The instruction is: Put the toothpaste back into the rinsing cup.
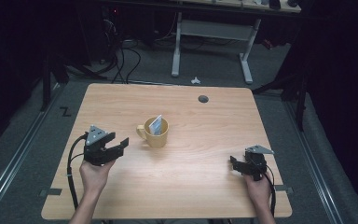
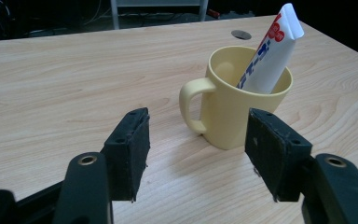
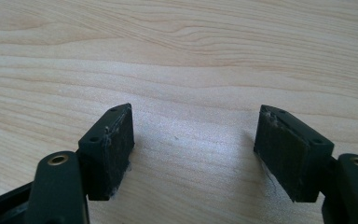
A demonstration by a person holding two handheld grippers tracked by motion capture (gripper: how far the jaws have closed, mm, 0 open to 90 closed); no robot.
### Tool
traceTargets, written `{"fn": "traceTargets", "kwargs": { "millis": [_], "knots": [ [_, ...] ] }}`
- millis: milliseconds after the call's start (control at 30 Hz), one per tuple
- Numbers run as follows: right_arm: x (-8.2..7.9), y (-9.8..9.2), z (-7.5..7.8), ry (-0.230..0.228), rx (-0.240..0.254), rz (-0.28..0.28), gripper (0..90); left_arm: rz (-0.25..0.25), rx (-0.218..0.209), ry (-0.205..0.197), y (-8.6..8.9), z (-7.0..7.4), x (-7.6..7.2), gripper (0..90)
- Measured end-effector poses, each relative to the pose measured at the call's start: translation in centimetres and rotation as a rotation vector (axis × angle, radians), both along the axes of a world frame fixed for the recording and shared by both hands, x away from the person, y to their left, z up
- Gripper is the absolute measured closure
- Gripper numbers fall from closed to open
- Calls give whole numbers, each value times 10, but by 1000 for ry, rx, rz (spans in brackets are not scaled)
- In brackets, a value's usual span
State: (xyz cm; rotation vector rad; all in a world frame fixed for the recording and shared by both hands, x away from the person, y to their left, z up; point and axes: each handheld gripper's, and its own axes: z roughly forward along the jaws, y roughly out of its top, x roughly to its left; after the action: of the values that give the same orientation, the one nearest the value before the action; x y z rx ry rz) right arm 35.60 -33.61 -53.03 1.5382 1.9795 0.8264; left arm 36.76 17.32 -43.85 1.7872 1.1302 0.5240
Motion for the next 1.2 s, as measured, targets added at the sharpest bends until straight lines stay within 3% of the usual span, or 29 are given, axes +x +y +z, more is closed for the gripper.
{"fn": "traceTargets", "kwargs": {
  "millis": [1200],
  "knots": [
    [0, 0, 0, 0, 0, -1, 285, 37, -3, 64, 7, -28, -3, 405]
  ]
}}
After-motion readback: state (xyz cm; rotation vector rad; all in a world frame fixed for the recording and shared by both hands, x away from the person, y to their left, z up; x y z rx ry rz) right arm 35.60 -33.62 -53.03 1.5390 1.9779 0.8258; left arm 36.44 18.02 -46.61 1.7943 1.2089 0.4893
